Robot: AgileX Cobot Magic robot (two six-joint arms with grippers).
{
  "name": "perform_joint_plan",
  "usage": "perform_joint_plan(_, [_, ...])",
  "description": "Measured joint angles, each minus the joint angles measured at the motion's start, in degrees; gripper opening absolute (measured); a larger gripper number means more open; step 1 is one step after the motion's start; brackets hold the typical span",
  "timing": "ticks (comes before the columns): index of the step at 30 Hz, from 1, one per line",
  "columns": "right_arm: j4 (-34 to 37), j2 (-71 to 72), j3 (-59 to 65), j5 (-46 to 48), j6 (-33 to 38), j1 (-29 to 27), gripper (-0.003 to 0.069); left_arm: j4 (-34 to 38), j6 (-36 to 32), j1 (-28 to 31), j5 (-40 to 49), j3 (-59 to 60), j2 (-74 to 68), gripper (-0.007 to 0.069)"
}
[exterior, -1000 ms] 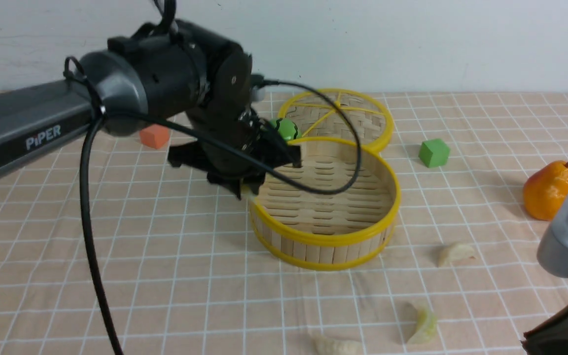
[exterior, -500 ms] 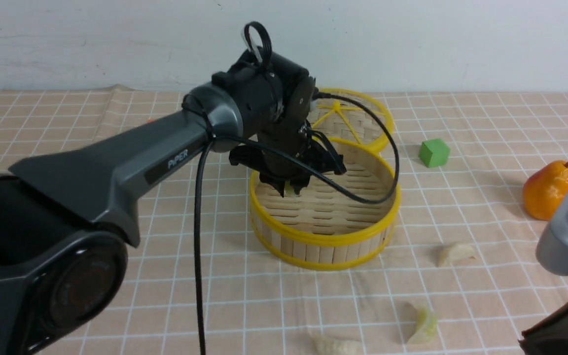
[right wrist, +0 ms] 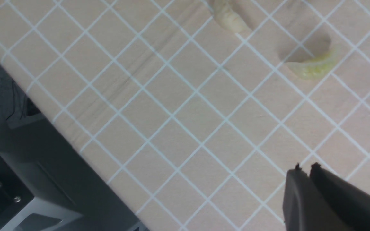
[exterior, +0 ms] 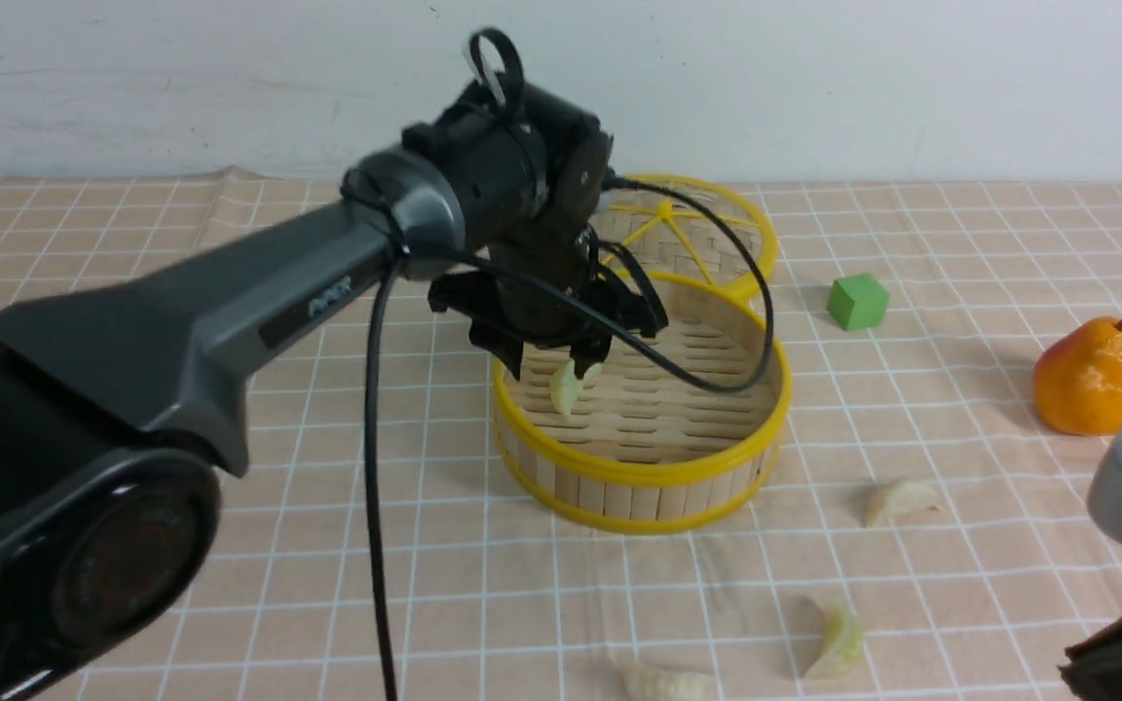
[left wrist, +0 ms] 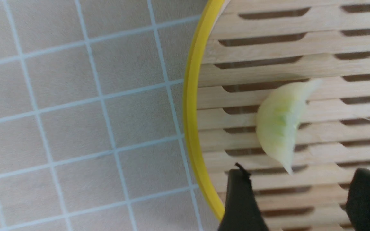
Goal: Put the dumplings into the steamer on the table with the brown tablecloth.
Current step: 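Place the dumpling into the bamboo steamer basket with the left gripper, then reach for and grasp a dumpling on the table with the left gripper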
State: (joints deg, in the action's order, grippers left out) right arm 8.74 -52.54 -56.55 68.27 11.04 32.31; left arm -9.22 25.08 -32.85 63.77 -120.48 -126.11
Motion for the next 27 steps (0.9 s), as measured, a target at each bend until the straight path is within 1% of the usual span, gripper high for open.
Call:
perform_joint_plan(3, [-3.5,2.4,0.0,0.0,-3.0,0.0,0.0042,2.2,-4.6,-0.3,2.4,0.0,4.8,0.0456])
perform_joint_plan(4, [-6.9,4.8,0.0,0.0,-5.7,0.0,0.0042,4.8,-10.0,-1.0,4.4,0.7,8.8,0.0463])
perform_joint_plan(5, [-8.7,6.0,0.0,0.0,-6.9,0.0,0.0042,6.1,-13.7,-1.8,4.9,1.4,10.5,0.0465])
perform_joint_plan(6, [-10.4,7.4,0.0,-0.1,-8.4,0.0,0.0042,8.0,-16.9,-2.5,5.4,2.8,12.5,0.0466])
perform_joint_plan(7, [-10.8,7.7,0.0,-0.1,-8.7,0.0,0.0042,8.4,-17.7,-2.7,5.6,3.1,12.9,0.0466])
perform_joint_plan(8, [-13.7,10.0,0.0,-0.5,-10.6,0.0,0.0042,11.7,-25.7,-5.1,6.3,6.8,15.9,0.0466])
perform_joint_plan(9, [-13.9,10.5,0.0,-0.6,-11.0,0.0,0.0042,12.0,-26.7,-5.4,6.4,7.3,16.2,0.0466])
perform_joint_plan(11, [-16.1,13.8,0.0,-1.7,-12.8,0.0,0.0042,15.2,-38.6,-9.4,6.9,14.0,18.6,0.0466])
perform_joint_plan(12, [-16.1,13.8,0.0,-1.8,-12.9,0.0,0.0042,15.3,-39.4,-9.8,6.9,14.5,18.7,0.0466])
perform_joint_plan(13, [-16.2,15.5,0.0,-2.2,-13.4,0.0,0.0042,16.3,-45.5,-12.0,7.1,18.7,18.8,0.0466])
perform_joint_plan(14, [-16.2,15.6,0.0,-2.2,-13.4,0.0,0.0042,16.4,-46.1,-12.2,7.1,19.2,18.8,0.0466])
perform_joint_plan(17, [-16.2,17.4,0.0,-2.2,-13.5,0.0,0.0042,16.5,-55.2,-14.3,6.6,27.4,18.1,0.0466])
perform_joint_plan(21, [-16.1,17.7,0.0,-0.9,-13.5,0.0,0.0042,16.1,-59.0,-14.3,4.4,31.0,16.2,0.0468])
perform_joint_plan(26, [-15.7,17.7,0.0,0.7,-13.5,0.0,0.0042,16.2,-61.1,-14.3,0.4,31.4,13.3,0.0468])
perform_joint_plan(27, [-15.7,17.7,0.0,1.1,-13.5,0.0,0.0042,17.0,-62.7,-14.3,-1.3,31.4,12.1,0.0468])
